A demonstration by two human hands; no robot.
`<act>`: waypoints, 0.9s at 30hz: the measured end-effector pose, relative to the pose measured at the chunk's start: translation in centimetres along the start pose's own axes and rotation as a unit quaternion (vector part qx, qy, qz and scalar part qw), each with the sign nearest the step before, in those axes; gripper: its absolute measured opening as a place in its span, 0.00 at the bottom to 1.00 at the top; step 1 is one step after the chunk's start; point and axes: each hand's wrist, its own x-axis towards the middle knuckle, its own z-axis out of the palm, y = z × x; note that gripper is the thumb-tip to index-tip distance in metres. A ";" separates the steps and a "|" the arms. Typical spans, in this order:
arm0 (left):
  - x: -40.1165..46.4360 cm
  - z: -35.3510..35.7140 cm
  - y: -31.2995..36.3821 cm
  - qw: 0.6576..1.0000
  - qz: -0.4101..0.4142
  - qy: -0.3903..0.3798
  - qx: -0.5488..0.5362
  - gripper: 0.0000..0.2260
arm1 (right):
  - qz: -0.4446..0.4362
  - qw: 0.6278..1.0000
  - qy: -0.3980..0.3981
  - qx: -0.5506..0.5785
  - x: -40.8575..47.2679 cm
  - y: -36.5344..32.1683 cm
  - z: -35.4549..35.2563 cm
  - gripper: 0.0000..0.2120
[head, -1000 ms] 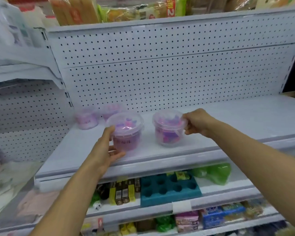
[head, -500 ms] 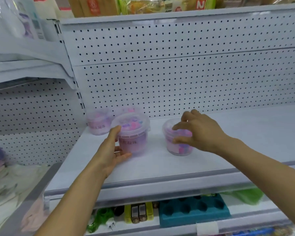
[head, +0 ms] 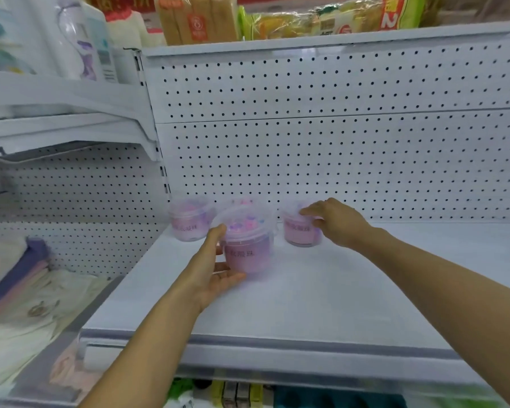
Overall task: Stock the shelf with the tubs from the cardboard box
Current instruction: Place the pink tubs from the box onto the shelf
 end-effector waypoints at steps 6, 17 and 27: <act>-0.6 2.0 -0.3 1.000 0.010 0.007 -0.005 0.24 | -0.012 0.991 0.033 0.128 -2.3 -1.9 -2.0 0.21; -2.0 12.4 -1.9 0.982 0.071 -0.127 0.116 0.21 | 0.237 0.808 -0.058 0.536 -7.3 1.8 -6.6 0.19; 7.5 12.4 -2.3 0.723 0.395 0.004 0.566 0.20 | 0.373 0.785 -0.002 0.496 -7.6 10.9 -5.5 0.22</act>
